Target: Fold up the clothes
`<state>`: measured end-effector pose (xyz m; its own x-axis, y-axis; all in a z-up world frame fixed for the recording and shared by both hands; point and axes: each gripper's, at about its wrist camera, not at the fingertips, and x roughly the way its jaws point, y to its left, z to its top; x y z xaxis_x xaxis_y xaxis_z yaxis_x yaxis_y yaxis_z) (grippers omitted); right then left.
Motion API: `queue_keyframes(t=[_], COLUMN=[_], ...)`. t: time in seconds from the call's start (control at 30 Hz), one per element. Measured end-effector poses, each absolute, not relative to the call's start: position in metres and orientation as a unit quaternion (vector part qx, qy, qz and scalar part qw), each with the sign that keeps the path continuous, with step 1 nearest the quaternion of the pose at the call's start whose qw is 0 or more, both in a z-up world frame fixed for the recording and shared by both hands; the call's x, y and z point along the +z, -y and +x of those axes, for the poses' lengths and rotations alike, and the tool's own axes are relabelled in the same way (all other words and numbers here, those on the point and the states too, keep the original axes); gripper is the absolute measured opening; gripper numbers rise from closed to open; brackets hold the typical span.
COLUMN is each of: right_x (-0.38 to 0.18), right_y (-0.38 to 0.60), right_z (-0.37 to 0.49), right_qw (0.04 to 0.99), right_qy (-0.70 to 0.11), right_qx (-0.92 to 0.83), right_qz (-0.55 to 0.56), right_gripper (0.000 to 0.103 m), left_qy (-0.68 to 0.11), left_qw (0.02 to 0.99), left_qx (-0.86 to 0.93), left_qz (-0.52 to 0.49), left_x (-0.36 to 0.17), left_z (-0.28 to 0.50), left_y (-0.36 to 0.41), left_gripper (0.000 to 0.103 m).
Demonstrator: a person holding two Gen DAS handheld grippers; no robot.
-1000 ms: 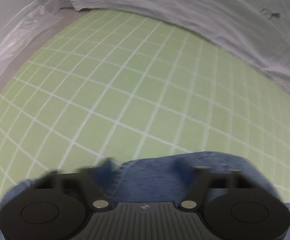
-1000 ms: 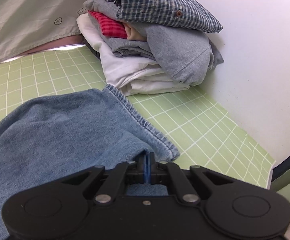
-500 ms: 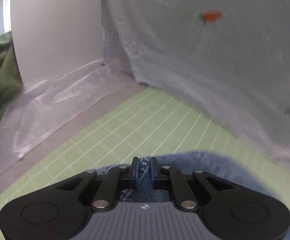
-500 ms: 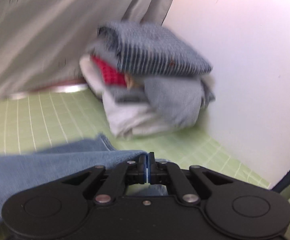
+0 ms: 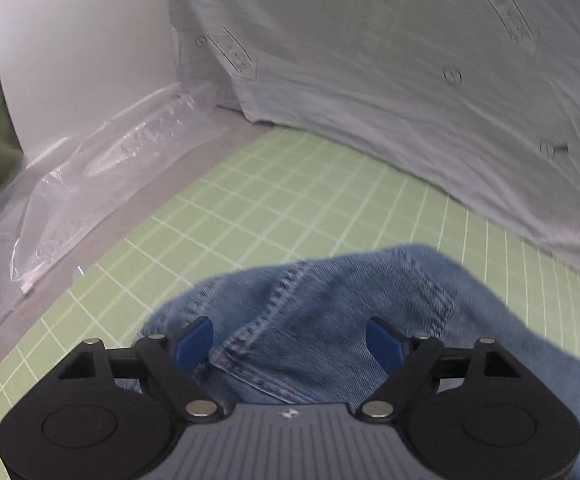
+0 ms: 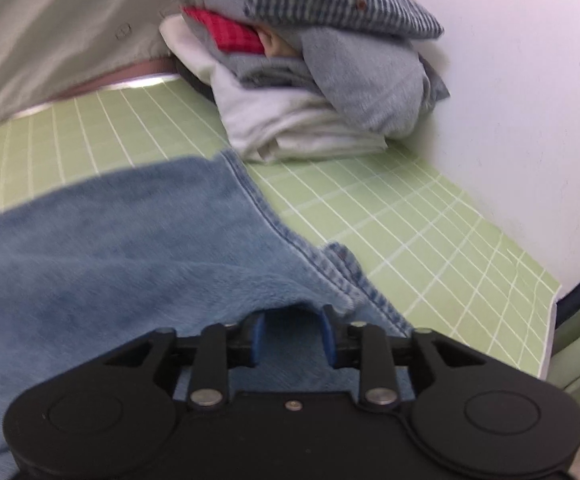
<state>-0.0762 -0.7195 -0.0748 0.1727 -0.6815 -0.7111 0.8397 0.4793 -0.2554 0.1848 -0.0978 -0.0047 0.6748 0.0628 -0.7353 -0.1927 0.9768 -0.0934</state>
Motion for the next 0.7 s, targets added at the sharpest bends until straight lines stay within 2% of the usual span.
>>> queue_keyframes(t=[0.13,0.27,0.47,0.6,0.7], right_x=[-0.064,-0.060,-0.062,-0.066,-0.069], right_y=[0.705,0.690,0.659,0.635,0.616], right_z=[-0.071,-0.062,-0.050,-0.046,-0.049], right_qw=[0.773,0.779,0.790,0.800,0.808], right_qy=[-0.386,-0.392,-0.410,-0.419,-0.424], right_qx=[-0.492,-0.479,-0.449,-0.424,-0.406], right_qz=[0.104,0.100,0.083,0.069,0.058], right_gripper=[0.041,0.041,0.043,0.043,0.045], left_qy=[-0.384,-0.404,-0.460,-0.469,-0.475], left_qw=[0.908,0.892,0.877,0.881,0.879], left_qx=[0.100,0.130,0.071,0.033,0.029], left_qz=[-0.132,-0.152,-0.116,-0.044,-0.037], left_x=[-0.002,-0.019,-0.045,-0.051,-0.058], left_z=[0.205,0.239,0.269,0.241,0.203], left_y=[0.067,0.041,0.058,0.091,0.102], left_gripper=[0.084,0.084,0.083,0.082,0.082])
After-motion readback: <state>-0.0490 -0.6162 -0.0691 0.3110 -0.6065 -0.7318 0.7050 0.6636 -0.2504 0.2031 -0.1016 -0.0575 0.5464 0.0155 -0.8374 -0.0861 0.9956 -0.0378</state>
